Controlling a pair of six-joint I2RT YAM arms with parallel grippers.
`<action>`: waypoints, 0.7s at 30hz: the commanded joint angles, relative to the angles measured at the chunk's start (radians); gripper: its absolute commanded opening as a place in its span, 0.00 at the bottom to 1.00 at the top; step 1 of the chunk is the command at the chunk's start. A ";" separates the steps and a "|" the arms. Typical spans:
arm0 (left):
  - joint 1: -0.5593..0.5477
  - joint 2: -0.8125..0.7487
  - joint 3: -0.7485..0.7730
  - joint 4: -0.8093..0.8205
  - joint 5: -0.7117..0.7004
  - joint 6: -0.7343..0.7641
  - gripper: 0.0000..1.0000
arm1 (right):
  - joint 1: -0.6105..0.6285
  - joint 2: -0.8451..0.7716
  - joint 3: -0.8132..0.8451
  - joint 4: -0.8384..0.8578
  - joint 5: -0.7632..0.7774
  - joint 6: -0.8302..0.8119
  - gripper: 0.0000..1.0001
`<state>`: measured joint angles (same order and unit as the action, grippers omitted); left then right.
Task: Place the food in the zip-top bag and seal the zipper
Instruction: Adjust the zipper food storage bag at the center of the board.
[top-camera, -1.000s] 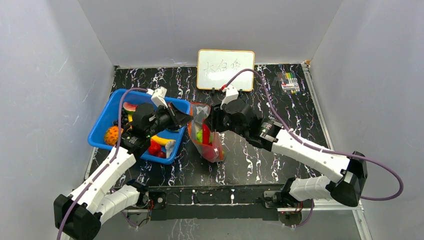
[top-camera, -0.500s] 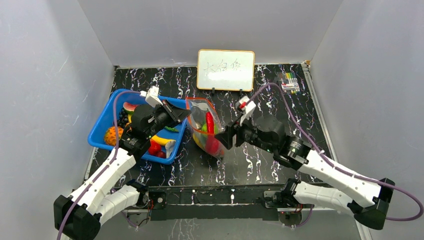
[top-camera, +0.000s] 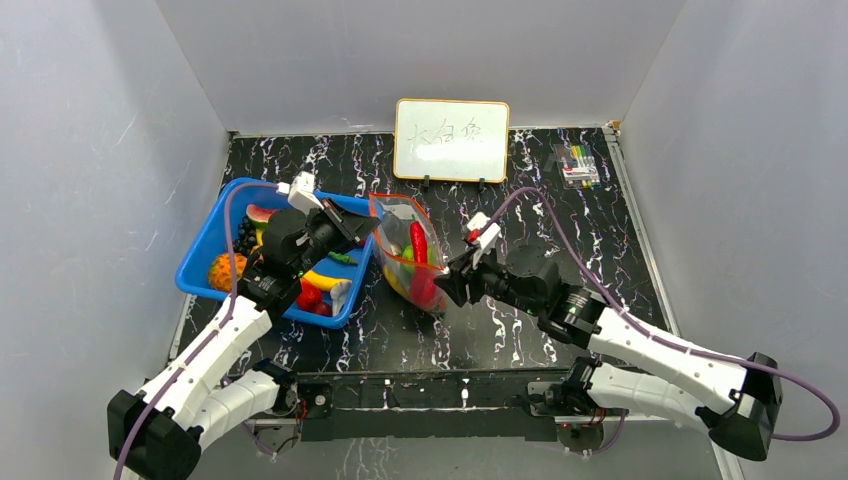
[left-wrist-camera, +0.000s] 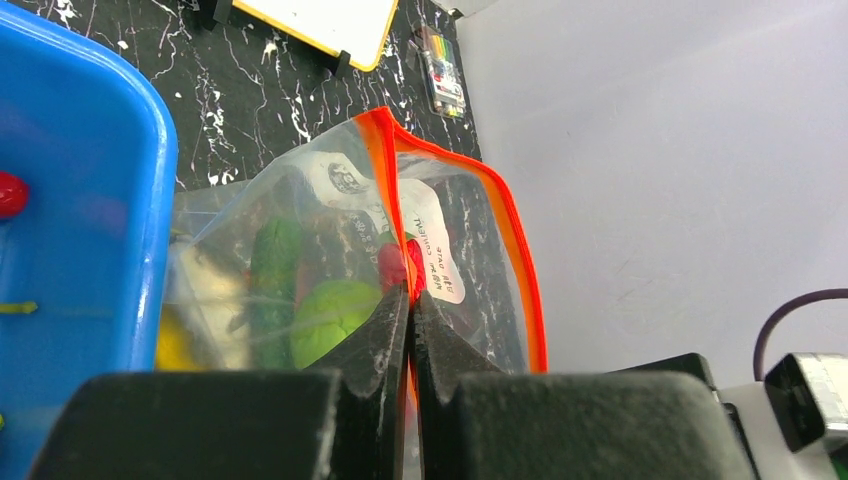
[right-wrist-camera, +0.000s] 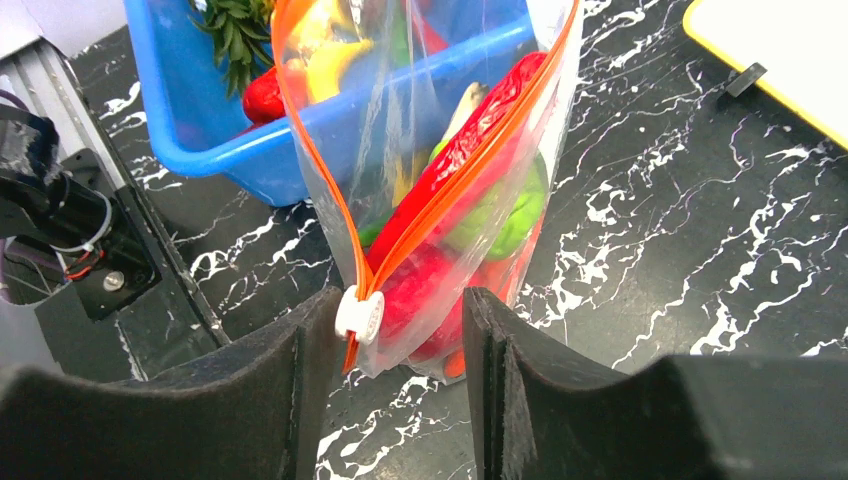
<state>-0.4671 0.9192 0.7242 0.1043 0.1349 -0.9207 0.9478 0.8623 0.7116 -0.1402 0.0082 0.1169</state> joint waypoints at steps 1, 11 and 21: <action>-0.002 -0.025 0.008 0.050 -0.023 -0.008 0.00 | 0.007 0.031 -0.025 0.146 0.012 -0.014 0.44; -0.002 -0.034 0.011 0.035 -0.036 0.014 0.00 | 0.010 0.015 -0.047 0.163 0.079 0.007 0.06; -0.002 -0.071 0.101 0.124 0.270 0.529 0.38 | 0.011 -0.075 0.013 0.049 0.013 -0.117 0.00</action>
<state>-0.4667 0.8745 0.7387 0.1555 0.2016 -0.7010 0.9546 0.8089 0.6521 -0.0780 0.0681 0.0753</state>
